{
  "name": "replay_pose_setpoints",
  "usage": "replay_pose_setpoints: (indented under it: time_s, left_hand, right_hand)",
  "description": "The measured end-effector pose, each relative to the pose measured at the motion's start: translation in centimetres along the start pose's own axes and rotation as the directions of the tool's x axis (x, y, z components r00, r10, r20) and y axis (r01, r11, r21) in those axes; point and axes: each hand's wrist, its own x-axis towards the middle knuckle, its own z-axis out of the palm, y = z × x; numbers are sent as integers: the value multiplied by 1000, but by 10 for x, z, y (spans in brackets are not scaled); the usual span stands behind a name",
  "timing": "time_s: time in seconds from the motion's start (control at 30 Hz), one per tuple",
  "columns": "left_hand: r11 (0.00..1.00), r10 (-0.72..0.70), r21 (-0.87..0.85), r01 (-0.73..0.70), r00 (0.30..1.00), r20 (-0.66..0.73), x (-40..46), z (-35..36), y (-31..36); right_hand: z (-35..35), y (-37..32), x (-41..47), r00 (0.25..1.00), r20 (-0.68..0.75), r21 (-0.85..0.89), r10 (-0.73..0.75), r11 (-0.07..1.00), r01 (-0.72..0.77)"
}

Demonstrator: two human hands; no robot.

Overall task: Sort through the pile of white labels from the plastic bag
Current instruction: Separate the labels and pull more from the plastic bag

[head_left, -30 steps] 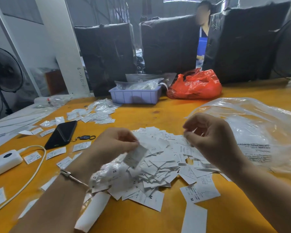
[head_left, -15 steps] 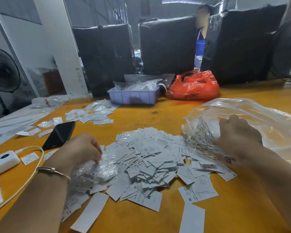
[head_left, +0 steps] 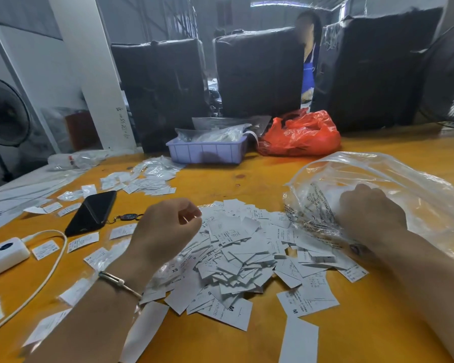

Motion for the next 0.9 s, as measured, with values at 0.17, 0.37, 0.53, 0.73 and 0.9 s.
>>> replay_pose_setpoints:
  time_s: [0.17,0.37,0.53,0.73,0.9]
  left_hand:
    - [996,27,-92,-18,996,89,-4,11,5]
    - [992,59,-122,-44,991,119,-6,13,7]
    - [987,93,-139,-79,991,99,-8,14,11]
    - [924,89,-381,-6,976,199,-10,12,21]
    - [819,161,-562,120,891,424,-12,11,32]
  right_hand:
    - [2,2,3,992,-125,148,-16,988,35]
    - [1,-2,2,974,-224,253,-34,963,92]
    - [-13,-12,-7,924,-380,513,51,842,165]
    - [-32,-50,-36,939,91,991,-333,-64,-119]
    - [-28,-69,-56,831,50,995,-554,-43,-88]
